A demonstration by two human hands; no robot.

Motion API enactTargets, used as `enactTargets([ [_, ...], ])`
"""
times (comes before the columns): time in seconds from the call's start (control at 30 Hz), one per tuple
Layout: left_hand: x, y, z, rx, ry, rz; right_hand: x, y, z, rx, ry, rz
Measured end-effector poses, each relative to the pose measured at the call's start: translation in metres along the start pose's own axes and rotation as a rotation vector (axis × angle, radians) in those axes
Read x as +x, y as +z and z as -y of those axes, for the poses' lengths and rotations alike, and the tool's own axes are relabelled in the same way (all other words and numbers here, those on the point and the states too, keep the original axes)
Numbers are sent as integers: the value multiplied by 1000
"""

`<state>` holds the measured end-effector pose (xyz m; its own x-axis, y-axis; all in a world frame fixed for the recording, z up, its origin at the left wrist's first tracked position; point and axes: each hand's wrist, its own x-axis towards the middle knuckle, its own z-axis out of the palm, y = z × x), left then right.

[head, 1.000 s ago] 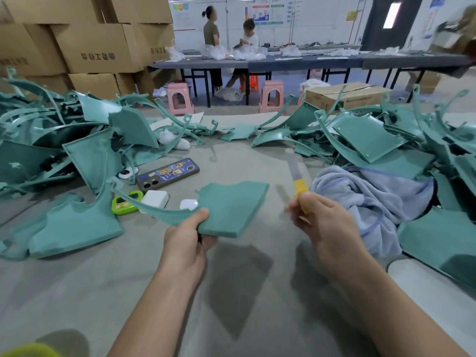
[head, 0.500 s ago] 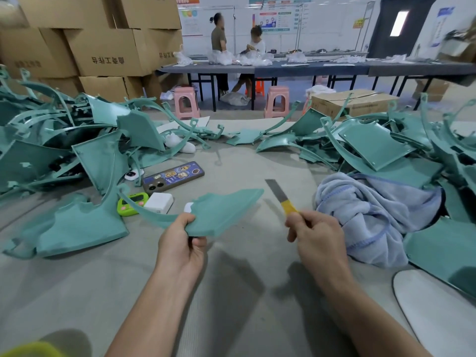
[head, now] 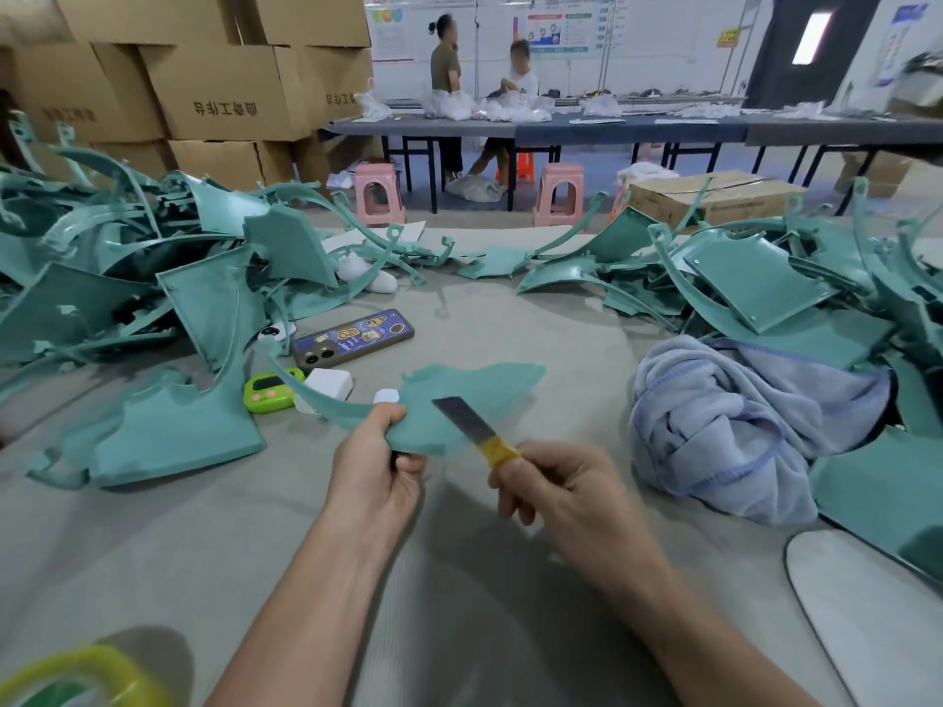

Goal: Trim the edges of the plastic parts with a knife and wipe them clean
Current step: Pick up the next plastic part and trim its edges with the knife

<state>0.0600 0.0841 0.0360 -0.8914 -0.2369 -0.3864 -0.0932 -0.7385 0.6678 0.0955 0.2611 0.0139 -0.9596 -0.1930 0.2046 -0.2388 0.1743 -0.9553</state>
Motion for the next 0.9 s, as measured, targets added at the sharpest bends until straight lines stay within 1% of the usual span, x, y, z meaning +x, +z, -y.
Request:
enactTargets([
  [0.03, -1, 0, 0, -5, 26, -11, 3, 2, -2, -54, 28, -9],
  [0.07, -1, 0, 0, -12, 49, -26, 10, 0, -6, -105, 67, -114],
  [0.1, -2, -1, -1, -17, 63, -33, 16, -5, -6, -99, 126, -259],
  [0.13, -3, -2, -2, -16, 70, -34, 19, -12, -7, -26, 172, -378],
  [0.17, -4, -2, -3, -6, 81, -35, 20, -18, -6, 83, 200, -426],
  [0.2, -5, -2, -2, 14, 104, -39, 18, -23, -5, 210, 222, -410],
  [0.23, -5, -2, -1, 45, 139, -42, 17, -25, -2, 347, 258, -344],
  [0.3, -7, 0, 6, 180, 226, -16, 14, -23, 3, 651, 353, -158],
  [0.33, -9, 1, 10, 287, 270, 26, 14, -21, 3, 749, 394, -84],
  [0.37, -12, 1, 13, 394, 298, 77, 14, -20, 2, 774, 417, -45],
  [0.4, -14, 0, 17, 480, 303, 132, 16, -20, 1, 748, 432, -66],
  [0.47, -16, -3, 19, 572, 284, 211, 20, -25, 0, 655, 424, -212],
  [0.53, -13, -6, 15, 595, 280, 199, 25, -36, 0, 611, 378, -330],
  [0.6, -8, -9, 7, 514, 287, 153, 28, -50, 0, 567, 348, -379],
  [0.7, -5, -14, -6, 320, 292, 116, 32, -60, -2, 551, 336, -433],
  [0.8, -9, -18, -11, 218, 285, 169, 34, -61, -5, 608, 384, -419],
  [0.9, -12, -17, -12, 230, 228, 301, 34, -65, -8, 608, 409, -410],
])
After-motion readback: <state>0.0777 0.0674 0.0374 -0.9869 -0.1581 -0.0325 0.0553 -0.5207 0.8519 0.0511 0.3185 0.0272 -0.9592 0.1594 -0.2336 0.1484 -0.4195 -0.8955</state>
